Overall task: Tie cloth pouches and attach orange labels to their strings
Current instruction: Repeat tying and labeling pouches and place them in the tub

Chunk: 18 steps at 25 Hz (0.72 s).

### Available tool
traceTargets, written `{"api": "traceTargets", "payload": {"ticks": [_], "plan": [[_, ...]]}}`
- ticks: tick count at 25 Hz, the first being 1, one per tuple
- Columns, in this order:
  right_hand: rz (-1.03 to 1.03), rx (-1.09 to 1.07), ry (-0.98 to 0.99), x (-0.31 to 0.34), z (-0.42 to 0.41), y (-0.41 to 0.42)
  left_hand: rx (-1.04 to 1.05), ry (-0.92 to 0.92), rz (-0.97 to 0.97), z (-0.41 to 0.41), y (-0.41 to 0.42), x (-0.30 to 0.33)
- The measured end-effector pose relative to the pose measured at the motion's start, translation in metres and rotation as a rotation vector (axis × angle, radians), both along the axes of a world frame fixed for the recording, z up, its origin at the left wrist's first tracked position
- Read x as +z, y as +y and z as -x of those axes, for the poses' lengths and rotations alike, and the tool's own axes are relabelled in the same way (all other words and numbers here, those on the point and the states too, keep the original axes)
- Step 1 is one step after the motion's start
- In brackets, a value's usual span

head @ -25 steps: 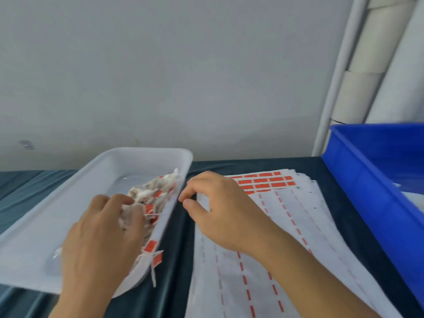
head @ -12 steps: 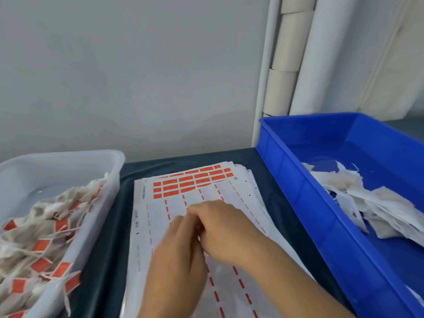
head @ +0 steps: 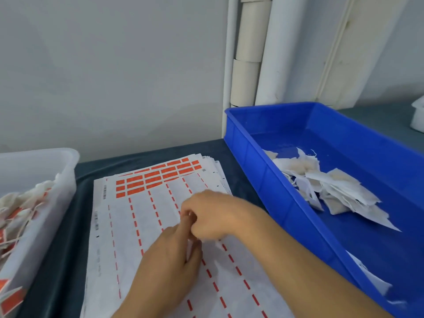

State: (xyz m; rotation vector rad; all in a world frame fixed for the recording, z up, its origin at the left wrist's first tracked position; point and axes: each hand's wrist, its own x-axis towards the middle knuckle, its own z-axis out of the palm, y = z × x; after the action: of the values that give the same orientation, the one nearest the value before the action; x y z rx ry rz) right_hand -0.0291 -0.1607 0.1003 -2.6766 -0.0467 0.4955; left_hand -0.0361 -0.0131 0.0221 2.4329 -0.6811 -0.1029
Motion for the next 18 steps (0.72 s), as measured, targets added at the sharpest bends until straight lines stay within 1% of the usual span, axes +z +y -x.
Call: {"api": "traceTargets", "payload": {"ticks": [2, 4, 7, 9, 10, 12, 14, 15, 16, 18], "plan": [[0.021, -0.038, -0.062, 0.014, -0.004, -0.019, -0.03, 0.013, 0.004, 0.0, -0.004, -0.001], [0.056, -0.112, -0.186, 0.027, -0.004, -0.041, -0.079, 0.025, 0.001, 0.001, -0.008, 0.0], [0.089, -0.331, -0.44, 0.041, 0.001, -0.081, -0.14, -0.049, -0.102, 0.006, -0.01, -0.004], [0.205, -0.473, -0.519, 0.045, 0.008, -0.113, -0.185, -0.084, -0.14, 0.009, -0.008, -0.007], [0.3, -0.53, -0.494, 0.046, 0.013, -0.128, -0.201, -0.078, -0.149, 0.009, -0.006, -0.008], [0.47, -0.632, -0.311, 0.043, 0.025, -0.15, -0.214, -0.058, -0.157, 0.008, -0.003, -0.009], [0.53, -0.719, -0.057, 0.037, 0.034, -0.159, -0.211, -0.052, -0.158, 0.008, -0.001, -0.009], [0.543, -0.759, 0.03, 0.034, 0.036, -0.161, -0.21, -0.049, -0.157, 0.007, -0.001, -0.01], [0.561, -0.797, 0.068, 0.031, 0.037, -0.163, -0.21, -0.048, -0.155, 0.007, -0.001, -0.011], [0.588, -0.867, 0.032, 0.028, 0.037, -0.165, -0.215, -0.042, -0.16, 0.006, 0.0, -0.012]]}}
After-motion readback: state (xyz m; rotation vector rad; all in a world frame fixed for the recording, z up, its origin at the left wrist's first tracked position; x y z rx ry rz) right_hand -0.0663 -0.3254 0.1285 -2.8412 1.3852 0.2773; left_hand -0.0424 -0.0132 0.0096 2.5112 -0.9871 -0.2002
